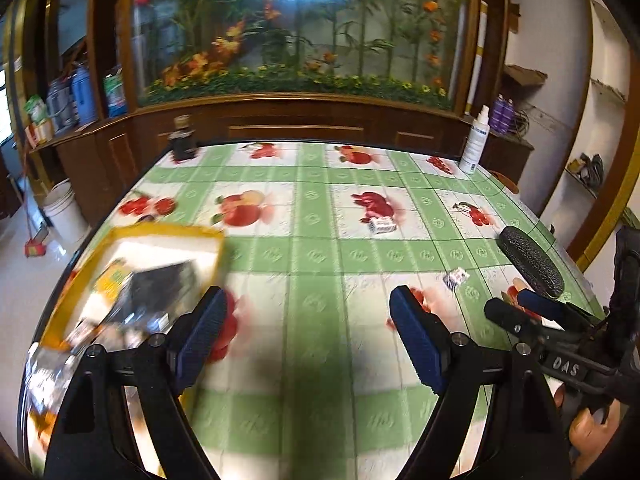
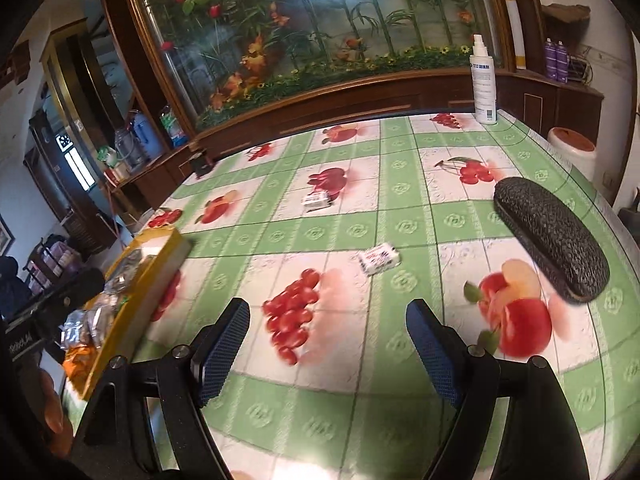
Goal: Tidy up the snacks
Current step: 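Move both tools back toward the small white milk-candy roll on the table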
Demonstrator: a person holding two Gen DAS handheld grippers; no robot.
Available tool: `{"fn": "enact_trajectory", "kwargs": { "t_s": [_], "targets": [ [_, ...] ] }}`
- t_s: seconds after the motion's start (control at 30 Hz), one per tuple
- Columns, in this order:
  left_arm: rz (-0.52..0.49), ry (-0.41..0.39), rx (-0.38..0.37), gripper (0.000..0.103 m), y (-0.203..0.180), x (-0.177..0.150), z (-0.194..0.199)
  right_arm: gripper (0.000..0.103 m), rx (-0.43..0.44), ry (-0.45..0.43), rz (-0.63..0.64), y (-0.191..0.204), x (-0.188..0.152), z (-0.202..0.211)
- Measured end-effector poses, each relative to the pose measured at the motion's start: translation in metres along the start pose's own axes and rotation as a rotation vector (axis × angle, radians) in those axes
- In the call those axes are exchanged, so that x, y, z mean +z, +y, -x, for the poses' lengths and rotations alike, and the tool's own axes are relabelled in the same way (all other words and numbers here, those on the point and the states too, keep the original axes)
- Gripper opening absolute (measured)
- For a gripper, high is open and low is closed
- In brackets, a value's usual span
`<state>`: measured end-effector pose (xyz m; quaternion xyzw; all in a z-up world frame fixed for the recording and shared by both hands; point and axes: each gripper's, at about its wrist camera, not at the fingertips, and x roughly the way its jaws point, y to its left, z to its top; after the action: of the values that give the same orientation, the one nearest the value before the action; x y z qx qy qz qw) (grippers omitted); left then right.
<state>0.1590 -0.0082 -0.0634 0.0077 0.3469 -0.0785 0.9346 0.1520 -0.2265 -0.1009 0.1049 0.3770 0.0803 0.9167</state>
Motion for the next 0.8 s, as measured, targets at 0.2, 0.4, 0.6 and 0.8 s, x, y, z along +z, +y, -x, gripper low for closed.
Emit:
{"fn": "enact_trajectory", "kwargs": {
  "t_s": [0.2,0.4,0.6,0.8],
  "targets": [
    [-0.060,0.109,-0.048,0.084,-0.036,0.026,-0.074,0.079,-0.010,0.051,0.051,-0.011,0.018,-0.046],
    [-0.006,0.179,-0.082,0.084,-0.053,0.042,-0.129,0.075,-0.011,0.107,0.055,-0.021,0.022,-0.073],
    [-0.015,0.190,-0.064,0.084,-0.071,0.054,-0.161,0.065,-0.043,0.145,0.062,-0.030,0.025,-0.088],
    [-0.016,0.232,-0.017,0.084,-0.082,0.052,-0.190,0.066,-0.052,0.134,0.082,-0.028,0.028,-0.092]
  ]
}}
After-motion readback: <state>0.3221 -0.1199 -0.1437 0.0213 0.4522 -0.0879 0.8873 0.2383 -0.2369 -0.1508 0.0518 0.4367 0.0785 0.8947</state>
